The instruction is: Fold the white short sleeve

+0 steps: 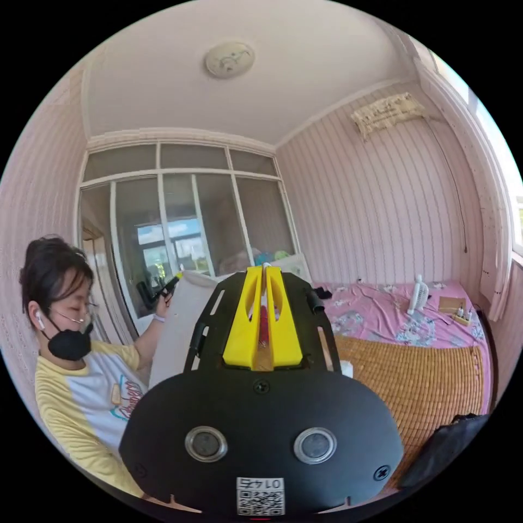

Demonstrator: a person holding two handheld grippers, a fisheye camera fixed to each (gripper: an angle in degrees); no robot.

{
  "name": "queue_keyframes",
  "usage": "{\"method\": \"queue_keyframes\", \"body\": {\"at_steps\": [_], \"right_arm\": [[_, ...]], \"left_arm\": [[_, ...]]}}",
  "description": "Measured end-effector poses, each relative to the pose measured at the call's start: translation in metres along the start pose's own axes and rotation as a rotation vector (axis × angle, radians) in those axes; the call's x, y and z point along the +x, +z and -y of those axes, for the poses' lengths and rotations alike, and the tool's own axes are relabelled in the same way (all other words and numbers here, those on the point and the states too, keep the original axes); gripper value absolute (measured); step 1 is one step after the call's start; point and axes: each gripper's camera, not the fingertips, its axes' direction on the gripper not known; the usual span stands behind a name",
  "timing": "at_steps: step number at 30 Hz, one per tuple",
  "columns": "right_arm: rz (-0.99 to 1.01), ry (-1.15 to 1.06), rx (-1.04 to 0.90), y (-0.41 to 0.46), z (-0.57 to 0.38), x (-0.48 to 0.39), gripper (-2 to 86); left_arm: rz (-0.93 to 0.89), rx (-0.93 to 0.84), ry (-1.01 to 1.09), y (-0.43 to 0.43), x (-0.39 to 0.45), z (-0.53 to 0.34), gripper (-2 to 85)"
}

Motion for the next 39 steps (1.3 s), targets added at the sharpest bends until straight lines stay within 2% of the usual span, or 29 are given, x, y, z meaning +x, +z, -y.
{"method": "queue_keyframes", "body": {"at_steps": [2, 4, 7, 10, 13, 16, 20, 25, 29, 31, 33, 39], "right_arm": [[-0.189, 0.064, -0.184, 0.063, -0.012, 0.061, 0.4], [-0.278, 0.161, -0.25, 0.102, -0.022, 0.107, 0.4], [-0.27, 0.373, -0.26, 0.141, -0.011, 0.168, 0.3], [-0.176, 0.39, -0.074, 0.144, 0.044, 0.18, 0.3], [-0.168, 0.268, 0.104, 0.132, 0.087, 0.169, 0.4], [-0.208, 0.175, 0.087, 0.134, 0.086, 0.168, 0.4], [-0.24, 0.16, -0.008, 0.14, 0.008, 0.189, 0.4], [-0.309, 0.337, -0.181, 0.163, -0.124, 0.24, 0.5], [-0.336, 0.554, -0.474, 0.208, -0.244, 0.291, 0.5], [-0.345, 0.666, -0.561, 0.216, -0.285, 0.309, 0.5], [-0.349, 0.739, -0.567, 0.215, -0.312, 0.318, 0.5], [-0.38, 0.889, -0.645, 0.203, -0.373, 0.332, 0.5]], "left_arm": [[-0.008, -0.098, -0.075, 0.048, -0.015, -0.027, -1.0], [-0.017, -0.232, -0.123, 0.102, -0.024, -0.052, -1.0], [-0.005, -0.348, -0.212, 0.173, -0.037, -0.075, -1.0], [0.017, -0.289, -0.251, 0.21, -0.051, -0.047, -1.0], [-0.037, -0.136, -0.195, 0.22, -0.053, -0.002, -1.0], [-0.066, -0.1, -0.115, 0.226, -0.046, 0.011, -1.0], [-0.114, -0.185, -0.122, 0.237, -0.044, -0.045, -1.0], [-0.121, -0.493, -0.173, 0.261, -0.043, -0.173, -1.0], [-0.091, -0.774, -0.366, 0.275, -0.043, -0.305, -1.0], [-0.088, -0.892, -0.501, 0.278, -0.045, -0.354, -1.0], [-0.11, -0.985, -0.613, 0.276, -0.044, -0.396, -1.0], [-0.139, -1.167, -0.597, 0.269, -0.032, -0.443, -1.0]]}}
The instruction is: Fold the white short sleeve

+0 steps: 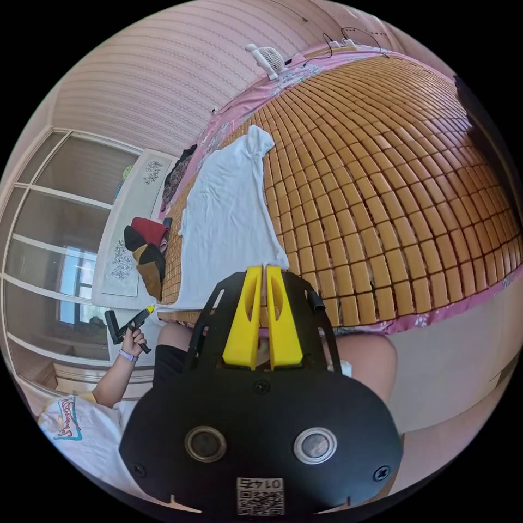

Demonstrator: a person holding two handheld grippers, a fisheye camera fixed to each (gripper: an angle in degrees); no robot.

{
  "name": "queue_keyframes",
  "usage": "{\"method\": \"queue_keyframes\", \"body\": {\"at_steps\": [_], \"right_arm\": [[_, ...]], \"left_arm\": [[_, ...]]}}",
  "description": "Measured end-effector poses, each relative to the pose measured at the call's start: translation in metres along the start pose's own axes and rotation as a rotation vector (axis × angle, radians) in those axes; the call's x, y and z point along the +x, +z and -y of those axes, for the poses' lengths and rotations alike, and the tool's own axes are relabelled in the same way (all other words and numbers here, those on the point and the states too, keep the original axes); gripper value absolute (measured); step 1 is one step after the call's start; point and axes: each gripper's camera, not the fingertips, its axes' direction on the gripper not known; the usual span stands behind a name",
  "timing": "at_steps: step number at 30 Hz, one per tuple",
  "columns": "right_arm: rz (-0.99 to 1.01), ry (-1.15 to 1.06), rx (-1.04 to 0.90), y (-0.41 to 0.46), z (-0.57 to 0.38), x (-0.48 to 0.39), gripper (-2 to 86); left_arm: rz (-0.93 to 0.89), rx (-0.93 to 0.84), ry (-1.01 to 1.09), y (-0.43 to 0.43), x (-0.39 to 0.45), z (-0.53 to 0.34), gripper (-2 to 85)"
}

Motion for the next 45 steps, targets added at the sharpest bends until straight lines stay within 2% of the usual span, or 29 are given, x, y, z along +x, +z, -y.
{"method": "queue_keyframes", "body": {"at_steps": [8, 13, 16, 21, 22, 26, 29, 31, 34, 36, 37, 39, 41, 43, 45], "right_arm": [[0.003, 0.001, -0.143, -0.008, -0.044, 0.025, 0.5], [-0.009, -0.046, -0.18, -0.018, -0.062, 0.02, 0.5], [0.03, -0.059, -0.136, -0.036, -0.07, 0.014, 0.4], [0.202, -0.189, 0.101, -0.12, -0.074, -0.022, 0.3], [0.256, -0.259, 0.176, -0.151, -0.074, -0.039, 0.3], [0.489, -0.595, 0.45, -0.273, -0.086, -0.108, 0.2], [0.614, -0.818, 0.605, -0.35, -0.095, -0.155, 0.2], [0.649, -0.899, 0.656, -0.382, -0.092, -0.181, 0.1], [0.703, -0.888, 0.664, -0.397, -0.065, -0.21, 0.1], [0.64, -0.824, 0.617, -0.381, -0.036, -0.22, 0.1], [0.542, -0.755, 0.56, -0.359, -0.012, -0.223, 0.1], [0.33, -0.644, 0.462, -0.312, 0.022, -0.225, 0.1], [-0.017, -0.529, 0.374, -0.236, 0.041, -0.228, 0.1], [-0.154, -0.519, 0.259, -0.186, 0.047, -0.23, 0.1], [-0.13, -0.487, 0.241, -0.168, 0.055, -0.23, 0.0]], "left_arm": [[-0.019, -0.106, 0.008, 0.011, -0.006, -0.03, -1.0], [-0.041, -0.086, 0.001, 0.005, -0.006, -0.042, -1.0], [-0.096, -0.013, -0.004, -0.011, -0.005, -0.047, -1.0], [-0.151, 0.225, 0.146, -0.093, 0.026, -0.042, -1.0], [-0.161, 0.266, 0.168, -0.107, 0.03, -0.04, -1.0], [-0.242, 0.613, 0.376, -0.23, 0.069, -0.042, -1.0], [-0.159, 0.863, 0.56, -0.317, 0.105, -0.052, -1.0], [-0.121, 0.967, 0.617, -0.353, 0.123, -0.052, -1.0], [-0.194, 1.067, 0.614, -0.378, 0.131, -0.032, -1.0], [-0.148, 1.012, 0.519, -0.364, 0.125, 0.009, -1.0], [-0.114, 0.977, 0.493, -0.356, 0.123, 0.022, -1.0], [-0.049, 0.804, 0.366, -0.311, 0.107, 0.077, -1.0], [-0.064, 0.665, 0.28, -0.268, 0.094, 0.109, -1.0], [0.013, 0.556, 0.246, -0.221, 0.095, 0.124, -1.0], [0.013, 0.509, 0.233, -0.182, 0.099, 0.135, -1.0]]}}
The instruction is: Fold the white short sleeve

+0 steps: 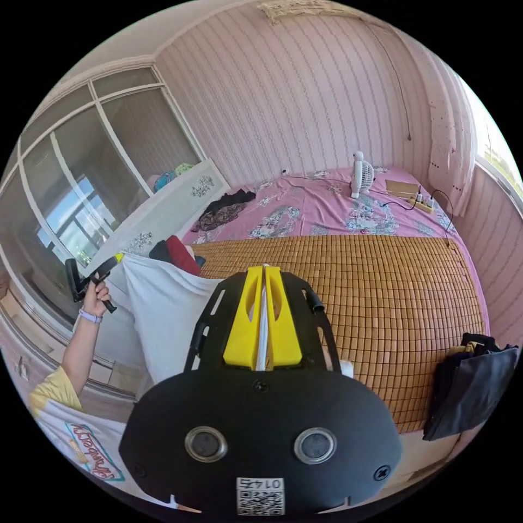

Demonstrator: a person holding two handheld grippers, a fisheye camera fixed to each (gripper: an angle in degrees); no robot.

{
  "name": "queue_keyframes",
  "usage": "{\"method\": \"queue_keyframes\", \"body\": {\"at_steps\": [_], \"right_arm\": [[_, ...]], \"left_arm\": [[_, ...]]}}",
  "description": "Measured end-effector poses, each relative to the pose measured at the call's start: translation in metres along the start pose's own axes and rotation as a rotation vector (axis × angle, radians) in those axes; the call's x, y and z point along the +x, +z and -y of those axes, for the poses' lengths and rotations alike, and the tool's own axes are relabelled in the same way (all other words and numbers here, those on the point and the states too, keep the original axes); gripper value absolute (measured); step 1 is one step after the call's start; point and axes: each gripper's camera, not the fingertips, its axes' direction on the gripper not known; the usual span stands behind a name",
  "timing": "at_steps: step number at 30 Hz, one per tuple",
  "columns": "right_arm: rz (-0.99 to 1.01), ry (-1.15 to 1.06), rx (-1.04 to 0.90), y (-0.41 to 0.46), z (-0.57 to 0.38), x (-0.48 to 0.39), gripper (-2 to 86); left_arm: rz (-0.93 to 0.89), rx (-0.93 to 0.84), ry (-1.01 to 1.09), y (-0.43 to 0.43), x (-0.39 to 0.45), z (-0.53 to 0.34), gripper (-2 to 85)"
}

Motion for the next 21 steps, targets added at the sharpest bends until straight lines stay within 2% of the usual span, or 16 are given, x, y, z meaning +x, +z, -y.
{"method": "queue_keyframes", "body": {"at_steps": [3, 4, 6, 8, 11, 16, 18, 21], "right_arm": [[-0.002, 0.026, 0.132, -0.034, 0.038, -0.001, 0.1], [-0.018, 0.01, 0.23, -0.062, 0.054, -0.006, 0.1], [0.014, -0.022, 0.398, -0.109, 0.069, -0.012, 0.1], [0.089, -0.066, 0.564, -0.155, 0.069, -0.015, 0.1], [0.165, -0.156, 0.636, -0.173, 0.043, -0.01, 0.1], [0.154, -0.129, 0.494, -0.121, -0.041, 0.036, 0.1], [0.161, -0.042, 0.382, -0.084, -0.077, 0.065, 0.2], [0.221, 0.206, 0.175, -0.015, -0.133, 0.118, 0.2]], "left_arm": [[-0.002, 0.117, -0.048, -0.007, 0.003, 0.029, -1.0], [-0.007, 0.159, -0.047, -0.015, 0.005, 0.037, -1.0], [-0.076, 0.356, -0.01, -0.055, 0.015, 0.061, -1.0], [-0.134, 0.435, 0.017, -0.077, 0.022, 0.068, -1.0], [-0.173, 0.462, 0.108, -0.089, 0.032, 0.051, -1.0], [-0.229, 0.237, 0.041, -0.04, 0.01, -0.02, -1.0], [-0.205, 0.113, -0.027, -0.001, -0.007, -0.067, -1.0], [-0.201, -0.037, -0.141, 0.052, -0.029, -0.123, -1.0]]}}
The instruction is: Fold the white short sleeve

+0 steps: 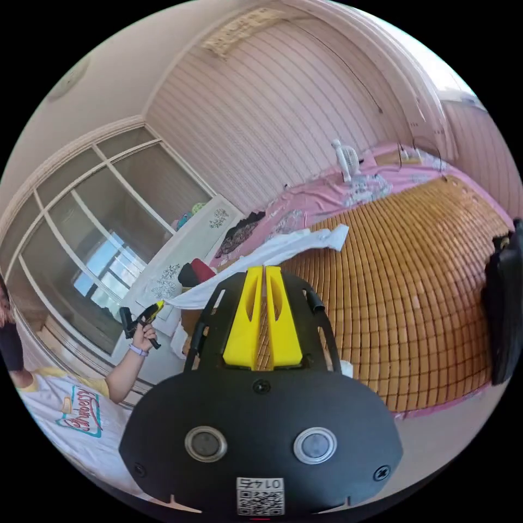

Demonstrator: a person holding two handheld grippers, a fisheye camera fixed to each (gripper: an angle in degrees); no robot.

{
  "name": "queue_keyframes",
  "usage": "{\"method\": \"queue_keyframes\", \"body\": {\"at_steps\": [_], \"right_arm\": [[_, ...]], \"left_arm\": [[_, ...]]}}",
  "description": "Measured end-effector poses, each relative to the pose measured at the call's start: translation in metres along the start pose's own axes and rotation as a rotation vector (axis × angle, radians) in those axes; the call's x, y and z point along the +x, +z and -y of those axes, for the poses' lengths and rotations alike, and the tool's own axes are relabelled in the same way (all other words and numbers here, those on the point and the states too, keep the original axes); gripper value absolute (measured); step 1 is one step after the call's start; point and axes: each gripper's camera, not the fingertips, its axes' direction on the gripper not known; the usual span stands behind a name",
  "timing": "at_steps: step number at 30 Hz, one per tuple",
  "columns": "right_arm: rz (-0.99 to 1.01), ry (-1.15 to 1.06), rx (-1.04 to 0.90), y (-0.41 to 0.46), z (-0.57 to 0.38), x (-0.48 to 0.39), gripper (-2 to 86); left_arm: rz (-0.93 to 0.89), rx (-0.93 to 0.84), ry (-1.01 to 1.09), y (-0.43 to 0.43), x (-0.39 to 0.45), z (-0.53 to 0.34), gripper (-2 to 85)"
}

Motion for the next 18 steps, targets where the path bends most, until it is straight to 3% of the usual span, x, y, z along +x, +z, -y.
{"method": "queue_keyframes", "body": {"at_steps": [5, 9, 14, 18], "right_arm": [[0.062, 0.31, -0.151, 0.061, -0.056, 0.082, 0.3], [-0.002, 0.389, -0.29, 0.095, -0.08, 0.112, 0.3], [-0.175, 0.446, -0.504, 0.119, -0.112, 0.141, 0.4], [-0.195, 0.466, -0.573, 0.124, -0.125, 0.154, 0.6]], "left_arm": [[0.074, -0.192, -0.188, 0.063, -0.046, -0.061, -1.0], [0.176, -0.284, -0.305, 0.09, -0.069, -0.095, -1.0], [0.262, -0.479, -0.299, 0.115, -0.069, -0.115, -0.8], [0.246, -0.561, -0.302, 0.123, -0.066, -0.121, 0.7]]}}
